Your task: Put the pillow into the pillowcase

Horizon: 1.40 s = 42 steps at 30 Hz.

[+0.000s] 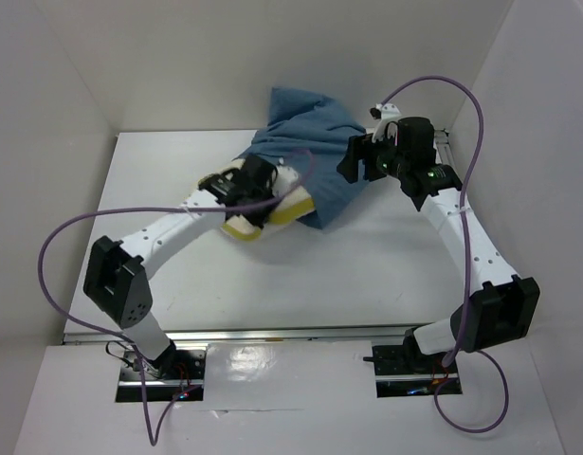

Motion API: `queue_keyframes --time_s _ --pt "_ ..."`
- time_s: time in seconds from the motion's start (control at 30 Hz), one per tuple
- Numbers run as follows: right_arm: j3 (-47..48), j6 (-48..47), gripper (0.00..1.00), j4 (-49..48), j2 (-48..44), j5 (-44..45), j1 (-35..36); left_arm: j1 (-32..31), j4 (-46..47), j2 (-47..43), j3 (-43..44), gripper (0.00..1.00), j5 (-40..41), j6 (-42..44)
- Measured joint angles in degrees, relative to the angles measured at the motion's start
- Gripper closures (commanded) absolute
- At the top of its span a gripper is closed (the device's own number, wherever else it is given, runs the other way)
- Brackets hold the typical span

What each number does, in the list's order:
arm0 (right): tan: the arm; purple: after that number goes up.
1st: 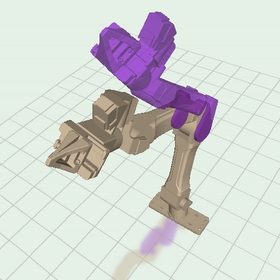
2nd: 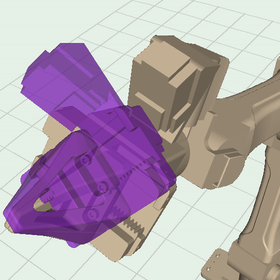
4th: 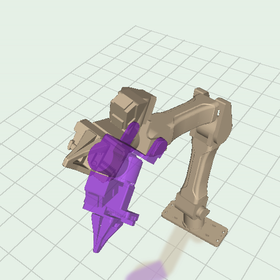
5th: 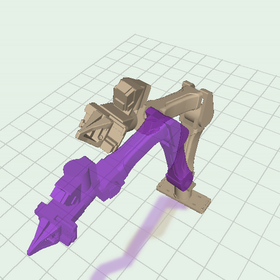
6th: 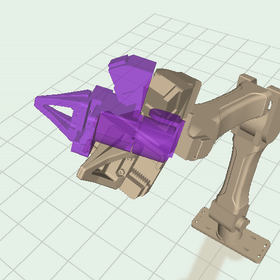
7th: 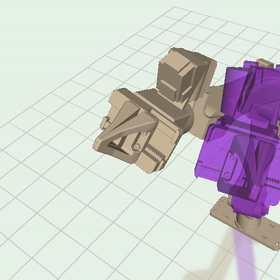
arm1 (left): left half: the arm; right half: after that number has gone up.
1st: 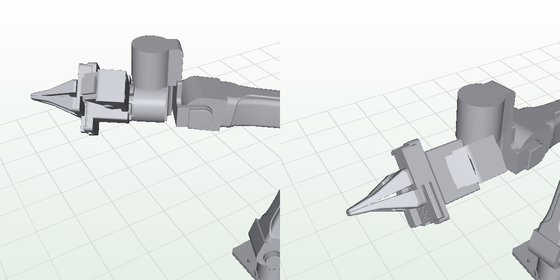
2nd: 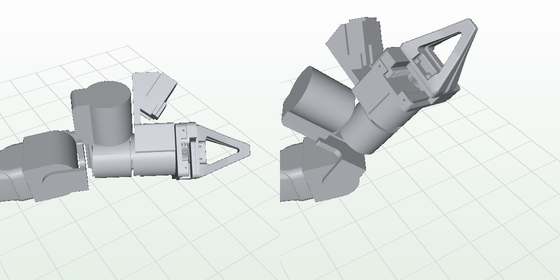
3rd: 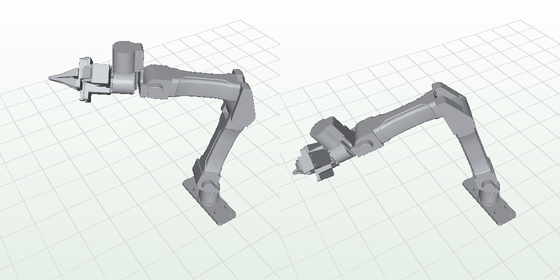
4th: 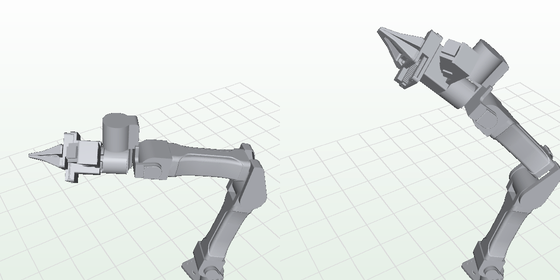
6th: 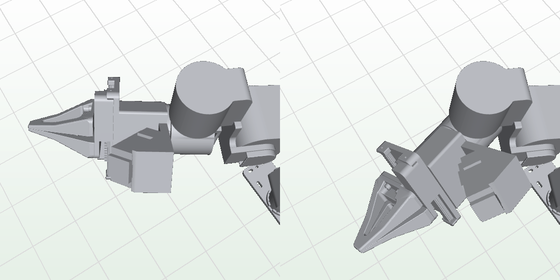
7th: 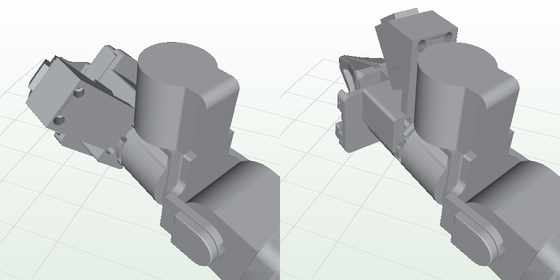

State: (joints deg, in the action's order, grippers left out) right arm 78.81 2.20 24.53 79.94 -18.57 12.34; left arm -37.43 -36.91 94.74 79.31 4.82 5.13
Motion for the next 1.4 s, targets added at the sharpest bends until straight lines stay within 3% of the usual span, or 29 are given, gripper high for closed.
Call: queue_keyframes --time_s 0.13,0.27,0.53,0.6,0.77,0.9,0.93,1.17,1.4 --pt "-0.66 0.63 0.18 0.39 -0.39 -2.80 0.00 7.04 -4.74 0.72 16.87 1.00 -9.25 -2.27" --pt "-0.66 0.70 0.16 0.39 -0.37 -4.39 0.00 8.83 -7.85 3.61 29.68 1.00 -16.50 -4.02" --pt "-0.48 -0.24 0.13 -1.33 2.49 -1.81 0.52 8.70 -11.21 5.27 31.80 1.00 -23.65 -5.57" --pt "-0.35 -0.66 0.17 -2.12 4.09 -0.28 0.66 8.70 -11.37 5.27 31.54 1.00 -24.20 -5.55" --pt "0.28 -1.97 0.31 -4.55 8.55 3.08 0.92 8.79 -11.52 5.09 30.03 1.00 -24.94 -5.55" --pt "1.90 -3.13 0.95 -5.44 11.30 3.61 1.31 8.90 -11.50 4.39 28.83 1.00 -25.09 -5.49" --pt "2.25 -3.30 1.00 -5.66 11.65 3.61 1.53 8.92 -11.41 4.17 28.61 1.00 -25.07 -5.46" --pt "14.34 -2.84 1.00 -1.55 14.10 -1.03 5.95 9.42 -11.28 2.86 27.28 1.00 -23.69 -5.46" --pt "30.29 1.44 1.00 3.15 15.06 -9.99 20.39 12.57 -13.03 3.69 30.64 1.00 -22.32 -6.58"
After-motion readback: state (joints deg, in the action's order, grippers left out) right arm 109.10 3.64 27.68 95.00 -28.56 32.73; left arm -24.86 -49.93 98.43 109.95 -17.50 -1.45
